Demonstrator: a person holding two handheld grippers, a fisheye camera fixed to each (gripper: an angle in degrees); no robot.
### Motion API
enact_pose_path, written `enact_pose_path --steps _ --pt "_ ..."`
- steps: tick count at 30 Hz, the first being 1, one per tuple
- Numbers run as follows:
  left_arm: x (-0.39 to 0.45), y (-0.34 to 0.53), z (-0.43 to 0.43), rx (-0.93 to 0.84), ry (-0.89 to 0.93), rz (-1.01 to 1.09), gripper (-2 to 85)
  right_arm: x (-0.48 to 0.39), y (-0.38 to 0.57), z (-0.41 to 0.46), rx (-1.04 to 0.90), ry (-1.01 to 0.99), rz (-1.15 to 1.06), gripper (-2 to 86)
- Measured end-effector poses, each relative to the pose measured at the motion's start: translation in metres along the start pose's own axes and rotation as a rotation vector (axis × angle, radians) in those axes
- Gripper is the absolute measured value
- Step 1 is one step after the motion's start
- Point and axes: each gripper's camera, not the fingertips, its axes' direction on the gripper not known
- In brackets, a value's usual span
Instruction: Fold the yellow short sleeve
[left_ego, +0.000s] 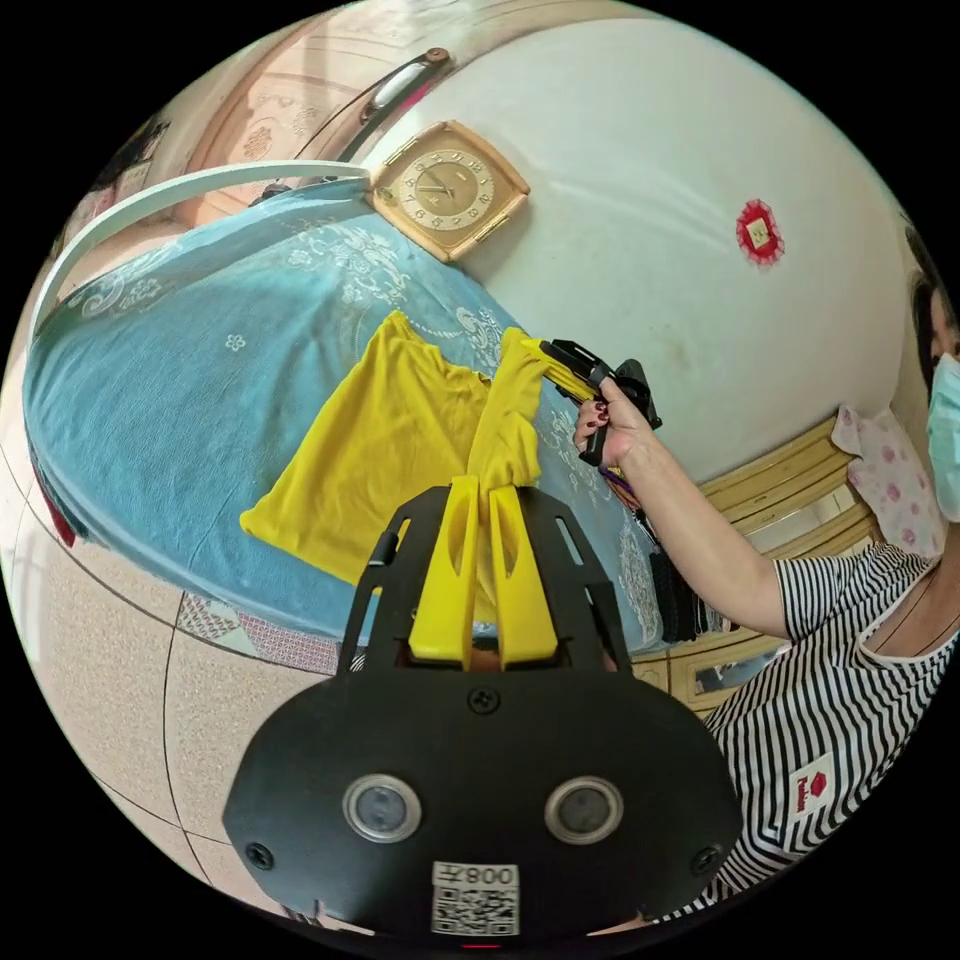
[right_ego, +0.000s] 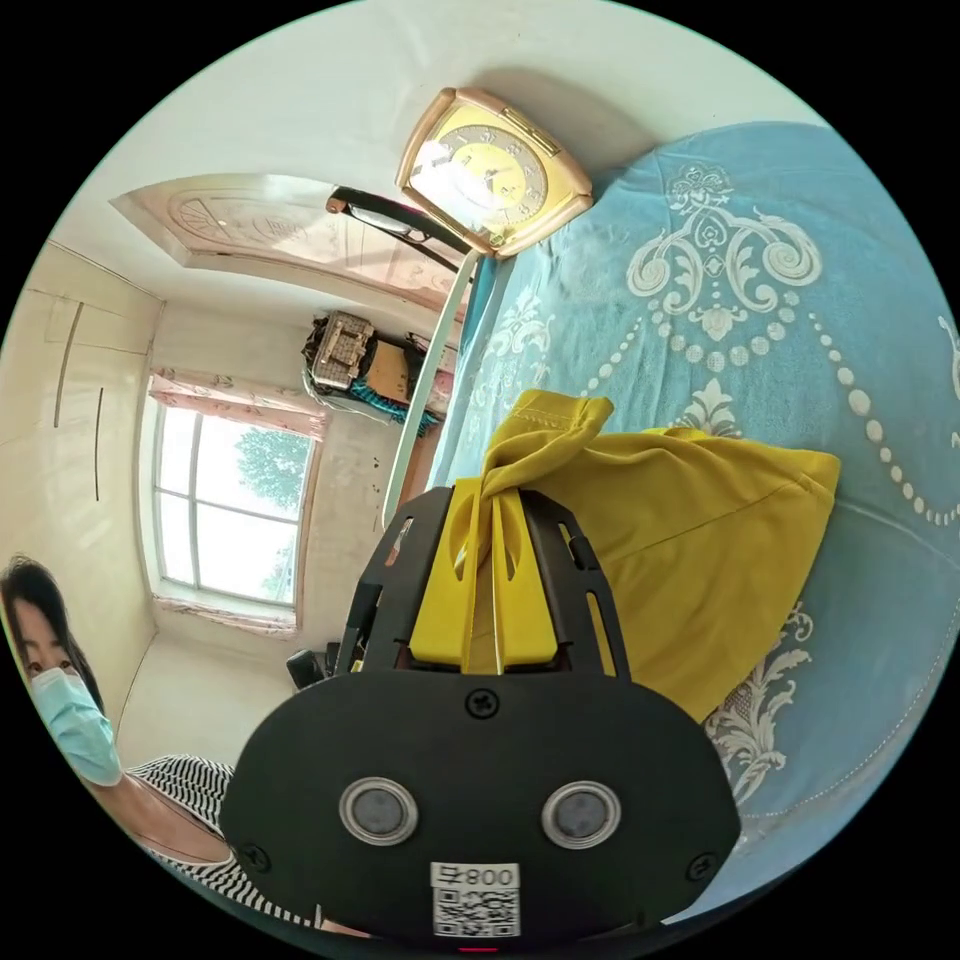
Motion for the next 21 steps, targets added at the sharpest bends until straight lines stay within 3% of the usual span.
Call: enact_pose_path --steps 11,21 --pt "-0.088 -0.018 -0.063 0.053 0.071 -0.223 1.5 -0.010 -0.044 0.172 -0.144 0.149 -0.025 0.8" --pt "-0.122 -0.033 -0.102 0.076 0.101 -0.289 1.8 -0.002 -0.070 0.283 -0.214 0.235 -0.027 1.1"
